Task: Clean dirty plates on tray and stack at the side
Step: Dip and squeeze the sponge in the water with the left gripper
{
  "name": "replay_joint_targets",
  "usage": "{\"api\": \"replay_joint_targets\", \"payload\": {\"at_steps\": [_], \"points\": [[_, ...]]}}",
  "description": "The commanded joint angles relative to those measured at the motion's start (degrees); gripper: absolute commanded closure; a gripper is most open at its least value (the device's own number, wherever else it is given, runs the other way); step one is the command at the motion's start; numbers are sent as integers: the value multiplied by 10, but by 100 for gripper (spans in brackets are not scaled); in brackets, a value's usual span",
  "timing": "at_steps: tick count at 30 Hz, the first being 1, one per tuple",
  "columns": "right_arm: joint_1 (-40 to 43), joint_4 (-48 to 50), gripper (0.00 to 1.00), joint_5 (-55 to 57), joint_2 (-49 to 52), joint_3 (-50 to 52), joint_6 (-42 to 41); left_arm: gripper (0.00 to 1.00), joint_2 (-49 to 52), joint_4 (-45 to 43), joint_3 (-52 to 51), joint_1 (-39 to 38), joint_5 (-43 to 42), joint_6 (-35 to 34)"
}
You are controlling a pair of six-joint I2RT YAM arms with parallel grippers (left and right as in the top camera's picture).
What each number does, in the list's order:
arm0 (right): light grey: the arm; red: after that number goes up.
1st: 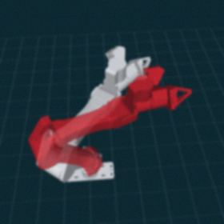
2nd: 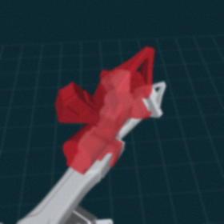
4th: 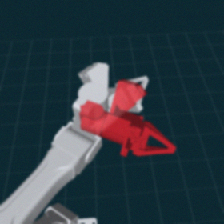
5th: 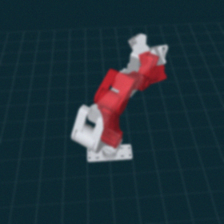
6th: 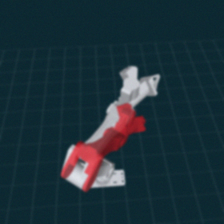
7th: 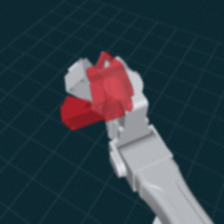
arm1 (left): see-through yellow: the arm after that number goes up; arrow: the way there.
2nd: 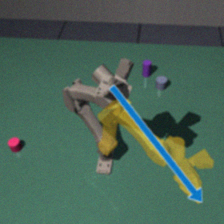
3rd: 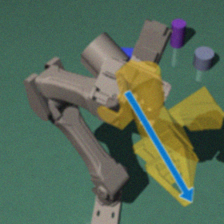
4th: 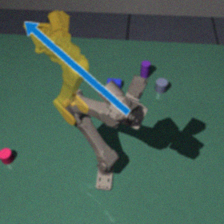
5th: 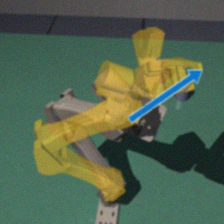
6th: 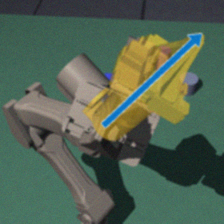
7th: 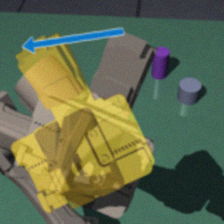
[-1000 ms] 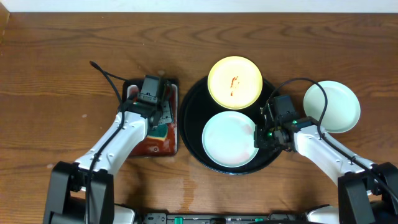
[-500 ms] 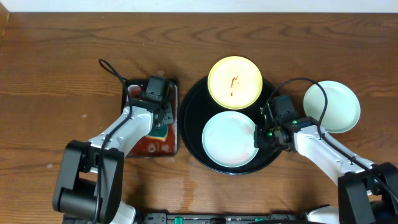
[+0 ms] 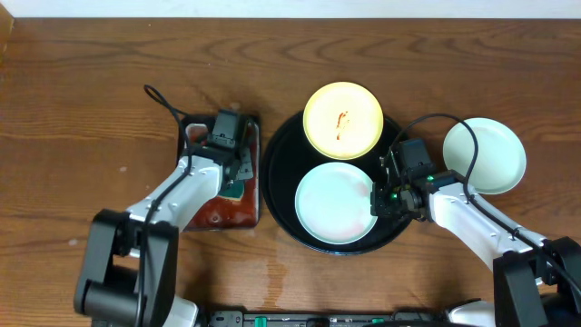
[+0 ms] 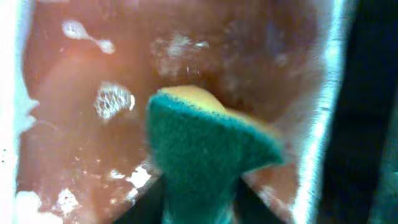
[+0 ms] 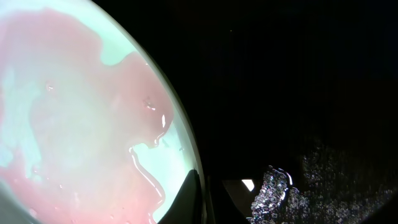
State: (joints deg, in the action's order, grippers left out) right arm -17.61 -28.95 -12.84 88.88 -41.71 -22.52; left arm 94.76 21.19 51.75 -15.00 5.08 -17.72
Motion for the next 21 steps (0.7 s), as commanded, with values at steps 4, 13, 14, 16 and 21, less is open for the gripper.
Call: {"api": "replay_joint_targets", "payload": {"at_steps": [4,13,14,16,21], "points": [[-2,-4,98,10,8,3,3,39,-61,58,6,2,-2,11],[-2,-2,98,10,8,3,3,38,-51,109,-18,2,-61,-10],[-2,-2,98,10,8,3,3,38,-47,107,-21,2,-69,-10],[-2,-2,98,10,8,3,3,38,-40,104,-24,2,-68,-10],[-2,-2,98,10,8,3,3,38,-22,96,-30,2,-68,-10]]}}
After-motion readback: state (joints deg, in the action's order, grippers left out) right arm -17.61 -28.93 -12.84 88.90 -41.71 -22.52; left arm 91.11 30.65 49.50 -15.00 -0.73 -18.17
